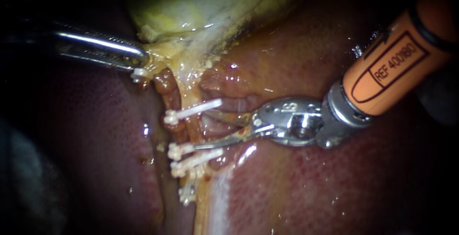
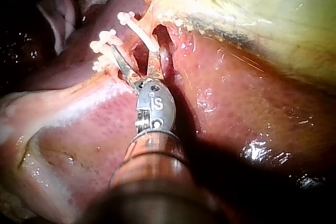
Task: Go to the cutting position right tube
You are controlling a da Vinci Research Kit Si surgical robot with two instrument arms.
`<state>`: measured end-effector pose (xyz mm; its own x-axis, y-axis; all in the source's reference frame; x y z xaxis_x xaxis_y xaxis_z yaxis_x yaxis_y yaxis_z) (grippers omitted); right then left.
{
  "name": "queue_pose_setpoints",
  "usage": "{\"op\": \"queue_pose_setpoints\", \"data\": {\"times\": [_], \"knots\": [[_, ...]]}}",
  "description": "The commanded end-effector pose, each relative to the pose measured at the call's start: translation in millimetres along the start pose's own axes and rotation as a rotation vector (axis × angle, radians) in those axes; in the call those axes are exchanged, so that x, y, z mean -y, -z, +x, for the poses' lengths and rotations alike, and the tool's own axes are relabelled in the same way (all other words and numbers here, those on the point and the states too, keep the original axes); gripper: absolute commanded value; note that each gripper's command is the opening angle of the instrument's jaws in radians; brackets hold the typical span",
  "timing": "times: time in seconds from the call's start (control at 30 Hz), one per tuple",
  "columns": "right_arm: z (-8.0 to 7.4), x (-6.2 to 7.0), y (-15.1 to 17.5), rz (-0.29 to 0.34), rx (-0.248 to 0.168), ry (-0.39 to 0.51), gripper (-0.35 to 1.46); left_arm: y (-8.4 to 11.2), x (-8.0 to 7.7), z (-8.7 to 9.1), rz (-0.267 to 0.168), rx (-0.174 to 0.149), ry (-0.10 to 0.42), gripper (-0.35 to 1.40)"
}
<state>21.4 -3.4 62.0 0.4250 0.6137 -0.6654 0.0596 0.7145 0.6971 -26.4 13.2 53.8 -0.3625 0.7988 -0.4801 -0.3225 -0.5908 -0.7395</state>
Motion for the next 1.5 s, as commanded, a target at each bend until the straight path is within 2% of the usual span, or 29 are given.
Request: {"op": "queue_pose_setpoints", "data": {"times": [0.03, 0.17, 0.3, 0.43, 0.57, 0.73, 0.93, 1.17, 1.3, 1.5], "knots": [[0.0, 0.0, -0.2, 0.015, -0.002, 0.009, 1.30, 0.0, 0.0, 0.0, 0.000, 0.000, 0.000, -0.35], [0.4, -0.1, -0.9, 0.057, -0.020, 0.027, 1.28, 0.0, 0.0, 0.0, 0.000, 0.000, 0.000, -0.35], [0.9, -0.3, -2.0, 0.081, -0.022, 0.037, 1.28, 0.0, 0.0, 0.0, 0.000, 0.000, 0.000, -0.35], [1.5, -0.5, -3.4, 0.103, -0.053, 0.048, 1.28, -0.1, 0.0, 0.0, -0.003, 0.001, 0.000, -0.35], [1.8, -0.6, -5.0, 0.113, -0.077, 0.061, 1.27, -0.2, 0.0, 0.0, -0.002, 0.001, 0.000, -0.35], [1.5, -0.7, -7.0, 0.114, -0.096, 0.052, 1.27, -0.4, 0.0, -0.1, -0.004, 0.002, 0.000, -0.35], [1.4, -0.6, -7.4, 0.122, -0.127, 0.036, 1.27, -0.4, 0.0, -0.1, -0.004, 0.002, 0.000, -0.35], [2.5, 0.9, -7.1, 0.145, -0.151, 0.035, 1.27, -0.3, 0.0, -0.1, -0.004, 0.002, -0.001, -0.35], [3.9, 2.5, -6.5, 0.177, -0.155, 0.031, 1.27, -0.3, 0.0, -0.1, -0.004, 0.002, -0.001, -0.35], [6.1, 4.8, -5.2, 0.191, -0.181, 0.022, 1.27, -0.3, 0.0, -0.1, -0.005, 0.002, -0.001, -0.35]]}}
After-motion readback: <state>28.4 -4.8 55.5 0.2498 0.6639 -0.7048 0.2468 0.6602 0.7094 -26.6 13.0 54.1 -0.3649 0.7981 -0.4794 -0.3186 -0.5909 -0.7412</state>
